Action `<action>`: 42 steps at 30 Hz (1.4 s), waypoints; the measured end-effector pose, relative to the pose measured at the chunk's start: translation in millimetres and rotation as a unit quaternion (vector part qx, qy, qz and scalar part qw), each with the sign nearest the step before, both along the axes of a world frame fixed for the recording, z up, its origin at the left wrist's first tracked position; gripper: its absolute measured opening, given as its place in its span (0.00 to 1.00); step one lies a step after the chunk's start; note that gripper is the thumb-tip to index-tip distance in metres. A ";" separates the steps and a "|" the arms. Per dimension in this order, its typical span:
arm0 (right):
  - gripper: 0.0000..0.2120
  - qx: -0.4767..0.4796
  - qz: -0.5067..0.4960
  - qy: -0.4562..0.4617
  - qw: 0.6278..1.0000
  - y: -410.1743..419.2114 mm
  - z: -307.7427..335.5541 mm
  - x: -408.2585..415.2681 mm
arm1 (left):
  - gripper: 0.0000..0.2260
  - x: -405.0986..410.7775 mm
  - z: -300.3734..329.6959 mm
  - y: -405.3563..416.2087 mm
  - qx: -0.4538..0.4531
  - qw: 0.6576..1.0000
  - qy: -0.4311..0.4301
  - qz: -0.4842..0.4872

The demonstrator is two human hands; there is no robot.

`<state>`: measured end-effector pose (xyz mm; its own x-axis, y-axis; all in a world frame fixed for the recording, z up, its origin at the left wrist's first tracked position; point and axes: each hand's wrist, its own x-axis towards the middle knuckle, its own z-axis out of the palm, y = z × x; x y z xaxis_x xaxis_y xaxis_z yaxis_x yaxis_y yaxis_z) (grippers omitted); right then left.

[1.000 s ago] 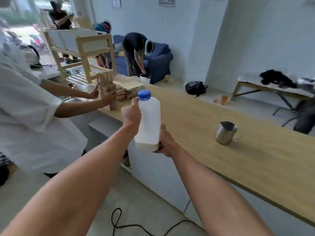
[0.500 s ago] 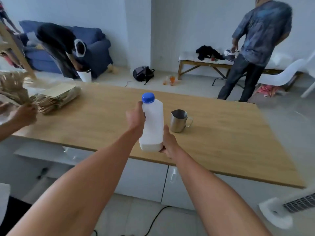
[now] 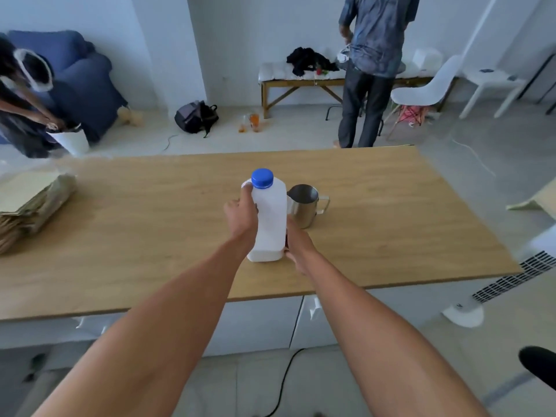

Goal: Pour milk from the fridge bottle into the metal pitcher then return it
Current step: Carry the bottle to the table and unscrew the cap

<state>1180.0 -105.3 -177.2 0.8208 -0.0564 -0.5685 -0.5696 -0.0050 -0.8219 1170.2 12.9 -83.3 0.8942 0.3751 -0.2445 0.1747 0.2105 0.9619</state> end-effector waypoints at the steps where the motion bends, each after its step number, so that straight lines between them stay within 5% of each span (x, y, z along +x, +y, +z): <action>1: 0.29 0.001 -0.001 -0.002 1.000 1.4 -2.4 5.0 | 0.25 4.8 -2.3 1.6 0.003 1.000 -0.001 -0.001; 11: 0.25 0.016 0.008 -0.020 1.000 -1.3 1.2 24.5 | 0.24 32.9 -14.0 4.3 0.036 0.999 -0.014 -0.019; 15: 0.21 -0.087 -0.031 -0.128 0.987 -4.6 22.9 25.7 | 0.19 32.0 -15.6 4.7 0.046 0.999 -0.015 -0.003; 19: 0.22 -0.282 -0.072 -0.286 0.913 -8.8 72.9 36.7 | 0.19 29.9 -21.3 4.5 0.050 0.998 -0.015 -0.019; 22: 0.27 -0.409 0.007 -0.368 0.835 -2.7 109.7 48.6 | 0.15 29.5 -24.7 1.0 0.050 0.999 -0.018 -0.011; 28: 0.34 -0.607 0.141 -0.375 0.686 18.4 128.3 53.6 | 0.15 30.7 -29.5 -3.6 0.038 0.999 0.001 0.027; 42: 0.28 -0.546 0.253 -0.495 0.627 4.8 122.4 91.5 | 0.17 40.4 -29.6 -5.4 0.055 0.996 0.002 0.063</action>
